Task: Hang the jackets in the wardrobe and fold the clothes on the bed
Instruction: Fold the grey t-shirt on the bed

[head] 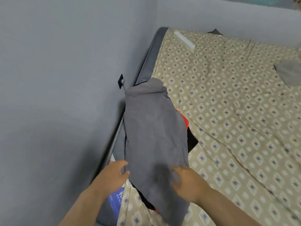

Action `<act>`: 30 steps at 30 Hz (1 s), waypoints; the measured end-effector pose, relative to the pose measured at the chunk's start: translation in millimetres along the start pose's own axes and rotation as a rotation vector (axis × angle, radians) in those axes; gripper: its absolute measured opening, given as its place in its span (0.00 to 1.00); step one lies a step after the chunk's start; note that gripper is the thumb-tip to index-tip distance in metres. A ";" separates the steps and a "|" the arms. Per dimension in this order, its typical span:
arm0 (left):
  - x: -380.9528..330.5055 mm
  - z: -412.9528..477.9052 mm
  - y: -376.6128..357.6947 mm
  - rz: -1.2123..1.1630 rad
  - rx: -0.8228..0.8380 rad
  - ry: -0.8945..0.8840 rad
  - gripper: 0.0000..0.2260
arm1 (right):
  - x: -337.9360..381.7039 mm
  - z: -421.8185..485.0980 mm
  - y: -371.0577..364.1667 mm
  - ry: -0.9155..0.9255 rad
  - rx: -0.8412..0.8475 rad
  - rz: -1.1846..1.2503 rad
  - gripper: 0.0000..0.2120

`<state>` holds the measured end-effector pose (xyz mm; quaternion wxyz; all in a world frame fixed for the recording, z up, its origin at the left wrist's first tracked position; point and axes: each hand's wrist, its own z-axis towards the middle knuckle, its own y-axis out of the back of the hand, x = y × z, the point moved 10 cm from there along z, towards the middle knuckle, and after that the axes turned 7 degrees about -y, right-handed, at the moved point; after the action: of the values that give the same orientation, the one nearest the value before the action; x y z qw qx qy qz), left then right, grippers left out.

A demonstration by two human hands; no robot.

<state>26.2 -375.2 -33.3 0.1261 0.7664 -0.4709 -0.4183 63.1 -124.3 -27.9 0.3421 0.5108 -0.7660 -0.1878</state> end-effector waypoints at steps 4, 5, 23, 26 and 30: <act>37.4 59.1 -44.4 0.053 0.043 -0.003 0.20 | -9.3 51.6 -63.8 0.000 0.075 -0.028 0.26; 47.0 72.8 -54.8 0.063 0.048 -0.005 0.20 | -8.7 62.5 -80.6 0.007 0.098 -0.034 0.26; 54.8 112.6 -57.3 -0.691 -0.375 0.191 0.09 | 0.7 86.0 -160.0 -0.005 0.017 -0.068 0.32; 36.4 105.6 -69.0 -0.948 -0.346 0.231 0.10 | -1.0 85.9 -154.5 -0.036 -0.008 0.040 0.25; 8.8 100.0 -71.3 -1.136 -0.341 0.193 0.10 | -21.3 72.1 -125.2 -0.106 -0.151 0.425 0.06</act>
<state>-4.0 -325.0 -141.6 0.0462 0.9016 0.0998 -0.4183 98.5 -160.3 -164.9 0.3706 0.3005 -0.8570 -0.1946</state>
